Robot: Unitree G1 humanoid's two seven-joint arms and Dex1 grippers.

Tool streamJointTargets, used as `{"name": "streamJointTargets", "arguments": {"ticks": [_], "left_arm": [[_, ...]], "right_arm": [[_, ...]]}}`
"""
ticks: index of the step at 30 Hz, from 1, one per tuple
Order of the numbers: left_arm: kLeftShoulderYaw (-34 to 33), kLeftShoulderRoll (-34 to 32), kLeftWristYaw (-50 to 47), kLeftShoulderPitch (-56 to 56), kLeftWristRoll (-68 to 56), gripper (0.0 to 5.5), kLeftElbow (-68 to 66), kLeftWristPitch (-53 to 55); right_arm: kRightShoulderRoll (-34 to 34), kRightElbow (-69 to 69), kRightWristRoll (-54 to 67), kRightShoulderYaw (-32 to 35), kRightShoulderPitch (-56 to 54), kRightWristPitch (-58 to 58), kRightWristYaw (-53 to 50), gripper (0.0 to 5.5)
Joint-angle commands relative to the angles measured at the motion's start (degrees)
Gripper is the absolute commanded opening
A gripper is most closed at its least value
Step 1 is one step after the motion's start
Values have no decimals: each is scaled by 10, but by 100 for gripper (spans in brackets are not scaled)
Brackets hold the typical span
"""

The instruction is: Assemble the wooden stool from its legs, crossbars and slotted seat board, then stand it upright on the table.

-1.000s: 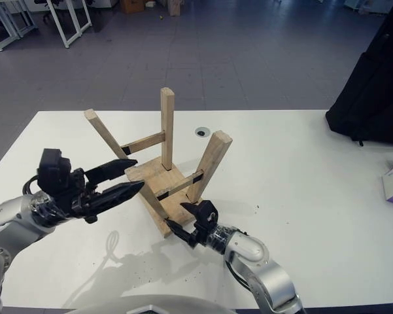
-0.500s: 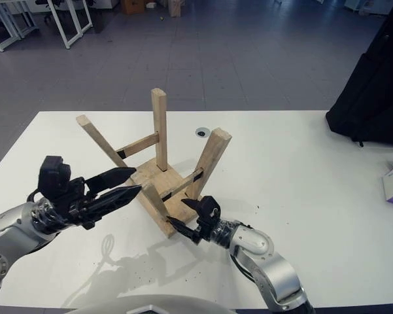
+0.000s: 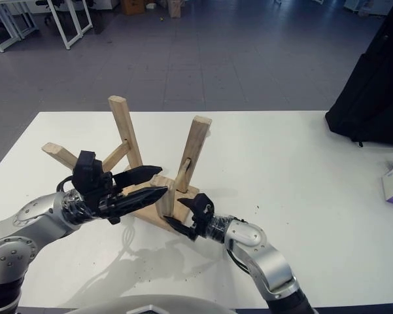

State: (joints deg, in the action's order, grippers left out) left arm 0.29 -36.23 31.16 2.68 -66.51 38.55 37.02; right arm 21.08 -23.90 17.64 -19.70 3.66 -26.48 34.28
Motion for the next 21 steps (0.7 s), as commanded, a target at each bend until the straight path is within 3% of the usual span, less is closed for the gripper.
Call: {"name": "streamJointTargets", "arguments": {"ticks": [1, 6, 14, 21], "left_arm": [[11, -1, -12, -7, 40, 294, -19, 16], [0, -1, -8, -18, 35, 294, -11, 8], [-1, 2, -1, -26, 52, 294, -14, -4], [-8, 20, 5, -33, 68, 294, -10, -13]], "right_arm": [[-6, 25, -12, -3, -28, 12, 6, 328], [5, 51, 4, 3, -41, 23, 46, 277], [-3, 88, 47, 22, -68, 9, 101, 139], [0, 99, 55, 32, -82, 6, 121, 116]]}}
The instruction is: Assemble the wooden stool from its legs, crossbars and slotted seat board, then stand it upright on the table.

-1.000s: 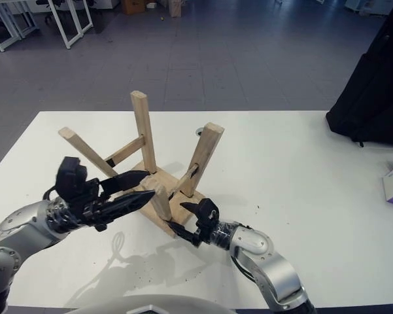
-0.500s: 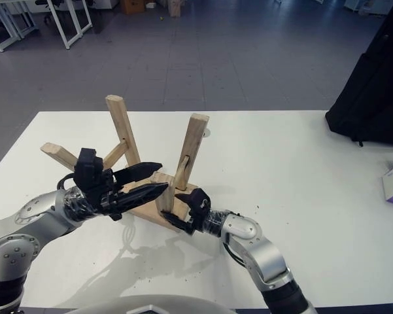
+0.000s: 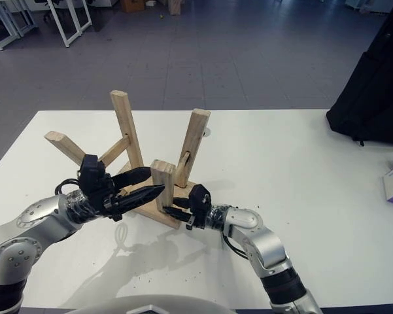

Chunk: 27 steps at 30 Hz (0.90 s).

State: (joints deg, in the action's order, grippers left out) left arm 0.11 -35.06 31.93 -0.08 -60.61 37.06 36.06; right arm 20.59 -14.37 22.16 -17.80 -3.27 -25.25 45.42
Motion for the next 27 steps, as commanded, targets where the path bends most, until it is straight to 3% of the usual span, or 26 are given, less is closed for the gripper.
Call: {"name": "streamJointTargets", "arguments": {"ticks": [1, 4, 7, 14, 22, 27], "left_arm": [[-12, 11, -4, -6, 7, 294, 9, -7], [-41, 17, -5, -8, -13, 294, 28, -18], [-65, 24, -1, -15, -28, 294, 31, -29], [-74, 57, -20, -92, -31, 294, 102, -63], [-42, 84, -49, -150, 8, 294, 143, -88], [-39, 76, -46, -166, 7, 294, 150, -90]], "right_arm": [[8, 2, 12, 16, -14, -8, 13, 116], [18, 1, 41, 40, -23, -40, 24, 115], [22, 2, 144, 99, -38, -152, 31, 115], [108, 105, 321, 186, -126, -446, 69, 113], [140, 182, 386, 204, -158, -650, 55, 112], [153, 181, 447, 171, -125, -672, 24, 111]]}}
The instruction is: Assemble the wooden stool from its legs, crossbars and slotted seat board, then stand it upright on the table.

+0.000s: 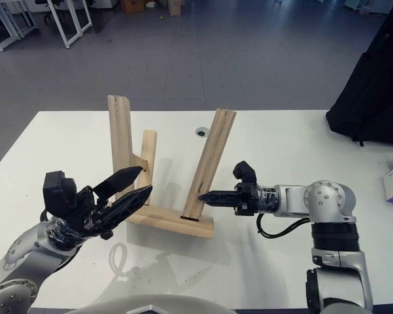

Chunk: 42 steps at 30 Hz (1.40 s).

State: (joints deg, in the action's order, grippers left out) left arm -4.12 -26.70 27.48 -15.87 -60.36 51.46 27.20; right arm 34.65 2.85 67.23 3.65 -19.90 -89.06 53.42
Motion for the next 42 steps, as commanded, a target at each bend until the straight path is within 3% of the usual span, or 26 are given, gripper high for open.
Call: {"name": "streamJointTargets", "arguments": {"ticks": [1, 4, 5, 12, 21, 25, 28, 30, 32, 34, 36, 40, 42], "left_arm": [[3, -10, -1, -9, 3, 294, 6, -1], [0, -19, 2, -12, 1, 294, 5, 2], [1, -21, 2, -12, 2, 294, 5, 3], [5, -33, -4, -21, 7, 294, 10, 7], [30, -150, 33, -61, 150, 294, -9, 50], [33, -146, 37, -56, 174, 294, -17, 41], [6, -124, 51, -53, 120, 294, 5, 15], [-45, -106, 59, -53, 39, 294, 21, -18], [-113, -109, 74, -67, 2, 294, 20, -42], [-218, -170, 157, -93, 41, 294, -59, -49], [-265, -252, 268, -141, 162, 294, -157, -87], [-195, -324, 393, -188, 345, 294, -250, -203], [-133, -324, 410, -143, 400, 294, -300, -252]], "right_arm": [[9, 12, 1, -45, 45, -34, -67, 108], [0, 26, 11, -49, 52, -34, -109, 92], [-2, 31, 11, -52, 51, -34, -118, 131], [-9, 42, 46, -26, 39, -34, -153, 269], [-22, -46, 127, 97, 61, -16, -223, 269], [-19, -86, 153, 119, 77, -3, -242, 269], [-3, -115, 155, 138, 103, 13, -240, 269], [29, -170, 138, 157, 138, 45, -185, 269], [66, -217, 87, 157, 172, 103, -123, 269], [117, -239, -38, 135, 247, 230, -45, 269], [157, -253, -169, 91, 316, 373, 25, 291], [173, -262, -334, -11, 368, 559, 88, 367], [161, -260, -384, -46, 375, 621, 95, 367]]}}
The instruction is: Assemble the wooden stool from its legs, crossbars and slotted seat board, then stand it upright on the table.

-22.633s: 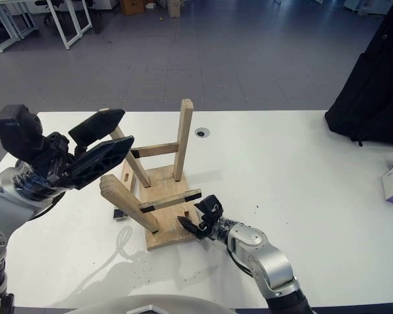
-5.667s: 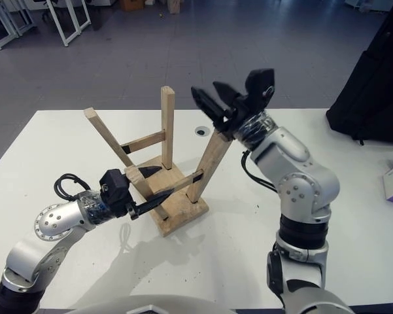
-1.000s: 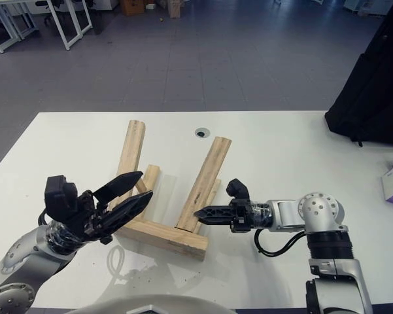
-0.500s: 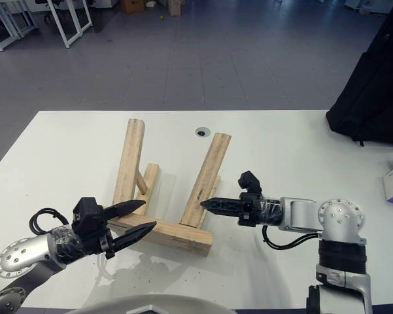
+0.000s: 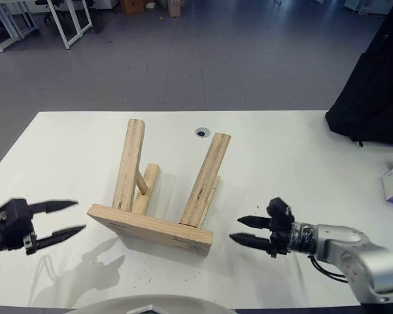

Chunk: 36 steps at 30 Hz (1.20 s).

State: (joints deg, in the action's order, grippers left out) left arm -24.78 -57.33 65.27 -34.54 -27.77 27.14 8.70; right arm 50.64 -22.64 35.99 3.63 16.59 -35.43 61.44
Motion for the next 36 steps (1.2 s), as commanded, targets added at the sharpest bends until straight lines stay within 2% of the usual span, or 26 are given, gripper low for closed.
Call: {"name": "streamJointTargets", "arguments": {"ticks": [1, 5, 13, 22, 26, 33, 36], "left_arm": [[102, -14, 33, 69, 101, 294, -81, -87], [216, 20, 3, 161, 224, 294, -175, -171], [291, 72, -22, 246, 270, 294, -262, -265], [311, 129, -20, 258, 195, 294, -247, -227], [306, 132, -12, 235, 152, 294, -207, -195], [302, 121, -18, 215, 152, 294, -188, -190], [300, 120, -12, 200, 128, 294, -154, -173]], "right_arm": [[-6, -2, -87, -58, 8, 105, 16, 367], [-35, 10, -125, -90, 9, 162, 7, 367], [-82, 37, -171, -131, 31, 238, -13, 367], [-114, 62, -176, -148, -25, 267, -13, 367], [-121, 64, -166, -147, -43, 261, -4, 367], [-109, 69, -158, -137, -46, 248, 15, 367], [-107, 74, -132, -127, -49, 228, 34, 326]]}}
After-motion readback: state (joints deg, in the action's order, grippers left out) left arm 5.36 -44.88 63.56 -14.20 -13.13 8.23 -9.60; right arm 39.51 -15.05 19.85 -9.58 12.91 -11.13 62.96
